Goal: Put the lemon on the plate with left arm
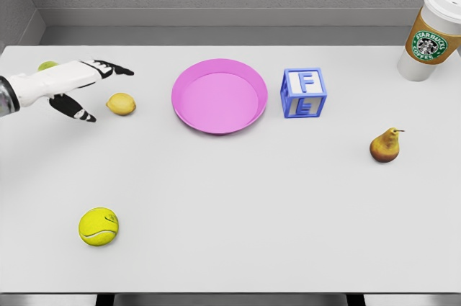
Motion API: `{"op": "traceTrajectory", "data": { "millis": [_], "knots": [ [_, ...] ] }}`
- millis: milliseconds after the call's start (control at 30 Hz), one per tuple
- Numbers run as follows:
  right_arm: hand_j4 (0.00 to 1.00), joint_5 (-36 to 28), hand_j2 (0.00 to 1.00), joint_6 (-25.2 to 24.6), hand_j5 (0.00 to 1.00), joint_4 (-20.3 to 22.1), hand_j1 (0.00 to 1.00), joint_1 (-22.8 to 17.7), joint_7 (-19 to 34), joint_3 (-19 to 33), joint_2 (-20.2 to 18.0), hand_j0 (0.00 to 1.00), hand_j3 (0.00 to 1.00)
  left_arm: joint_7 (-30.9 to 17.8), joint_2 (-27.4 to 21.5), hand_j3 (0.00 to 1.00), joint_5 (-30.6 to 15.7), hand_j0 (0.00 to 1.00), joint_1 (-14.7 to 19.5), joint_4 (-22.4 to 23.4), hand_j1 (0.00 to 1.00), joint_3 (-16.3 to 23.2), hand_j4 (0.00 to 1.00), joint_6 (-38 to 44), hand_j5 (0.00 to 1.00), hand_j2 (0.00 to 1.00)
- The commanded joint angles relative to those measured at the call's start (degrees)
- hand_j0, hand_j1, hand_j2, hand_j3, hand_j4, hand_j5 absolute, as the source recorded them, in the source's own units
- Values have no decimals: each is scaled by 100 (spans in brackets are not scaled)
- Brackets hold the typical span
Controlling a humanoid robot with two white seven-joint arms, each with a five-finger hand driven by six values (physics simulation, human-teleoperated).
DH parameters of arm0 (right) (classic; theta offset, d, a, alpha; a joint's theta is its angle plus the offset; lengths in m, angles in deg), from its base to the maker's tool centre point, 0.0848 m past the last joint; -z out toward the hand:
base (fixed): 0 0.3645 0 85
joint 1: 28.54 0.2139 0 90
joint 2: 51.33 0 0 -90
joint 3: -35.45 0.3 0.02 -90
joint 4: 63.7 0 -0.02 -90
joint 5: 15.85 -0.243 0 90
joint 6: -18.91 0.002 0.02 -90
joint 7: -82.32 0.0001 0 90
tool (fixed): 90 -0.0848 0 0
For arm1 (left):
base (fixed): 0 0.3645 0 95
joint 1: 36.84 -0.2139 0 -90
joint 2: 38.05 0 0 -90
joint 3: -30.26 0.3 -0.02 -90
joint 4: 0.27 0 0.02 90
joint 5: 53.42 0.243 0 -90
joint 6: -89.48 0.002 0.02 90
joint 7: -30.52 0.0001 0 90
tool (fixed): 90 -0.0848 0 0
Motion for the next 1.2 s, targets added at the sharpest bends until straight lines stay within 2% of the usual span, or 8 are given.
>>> {"op": "traceTrajectory", "data": {
  "millis": [0, 367, 1033, 1167],
  "knots": [
    [100, -3, 100, 0, 100, 0, 100, 0, 0, 0, 0, 100, 100, -3, 181, 100, 30, 100, 0, 261, 100, 144, 100, 12, 100, 100],
    [100, -3, 100, 0, 100, 0, 100, 0, 0, 0, 0, 100, 100, -3, 699, 100, 583, 100, 334, 1061, 100, 144, 100, 12, 100, 100],
    [100, -3, 100, 0, 100, 0, 100, 0, 0, 0, 0, 100, 100, -144, 901, 100, 882, 100, 404, 1122, 100, 162, 100, 12, 100, 100],
    [100, -3, 100, 0, 100, 0, 100, 0, 0, 0, 0, 100, 100, -241, 901, 91, 988, 91, 448, 1149, 91, 162, 91, 12, 91, 91]
  ]
}}
